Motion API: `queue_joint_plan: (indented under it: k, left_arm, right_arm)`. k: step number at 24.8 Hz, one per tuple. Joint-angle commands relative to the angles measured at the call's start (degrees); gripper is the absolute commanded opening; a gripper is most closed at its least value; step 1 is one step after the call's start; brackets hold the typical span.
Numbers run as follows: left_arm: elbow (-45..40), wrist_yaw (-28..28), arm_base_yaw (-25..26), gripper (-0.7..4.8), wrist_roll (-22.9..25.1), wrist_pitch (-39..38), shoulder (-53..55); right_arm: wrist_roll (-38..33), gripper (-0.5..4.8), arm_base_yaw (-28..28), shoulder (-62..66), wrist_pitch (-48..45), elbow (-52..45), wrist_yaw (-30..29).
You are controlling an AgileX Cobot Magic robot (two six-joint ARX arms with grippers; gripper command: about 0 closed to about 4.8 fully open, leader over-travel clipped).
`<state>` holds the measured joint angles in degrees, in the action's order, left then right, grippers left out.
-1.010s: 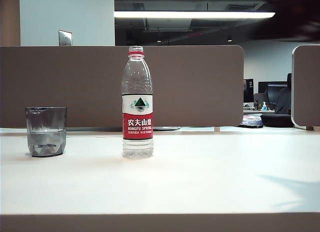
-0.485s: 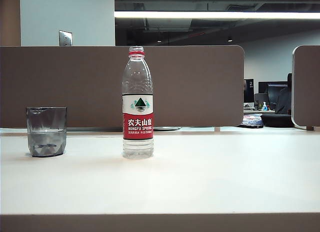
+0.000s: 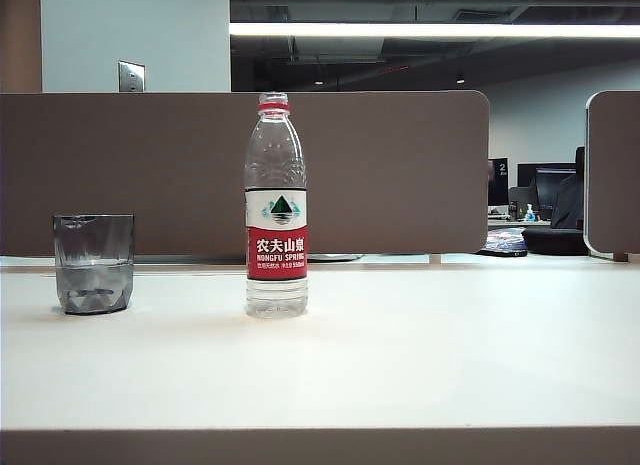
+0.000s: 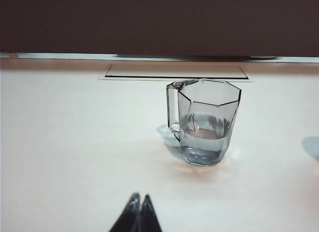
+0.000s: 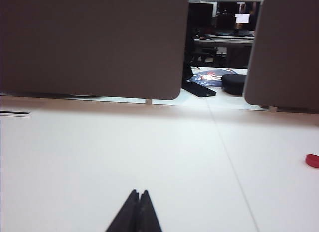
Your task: Pick up the mineral water bottle on the table and pour water into the mug until it's half full.
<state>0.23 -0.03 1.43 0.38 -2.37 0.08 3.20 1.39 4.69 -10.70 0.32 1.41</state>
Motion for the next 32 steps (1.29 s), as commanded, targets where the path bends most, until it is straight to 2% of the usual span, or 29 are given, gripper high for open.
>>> queue_joint_plan:
  k: [1,32]
  left_arm:
    - [0.17,0.24,-0.02,-0.05,0.02,0.72,0.00]
    - [0.17,0.26,-0.02,-0.05,0.02,0.72,0.00]
  right_arm:
    - [-0.20,-0.05,-0.52,-2.08,0.83,-0.26,-0.07]
    - [-0.20,-0.05,-2.01,-4.72,1.90,-0.26,-0.07]
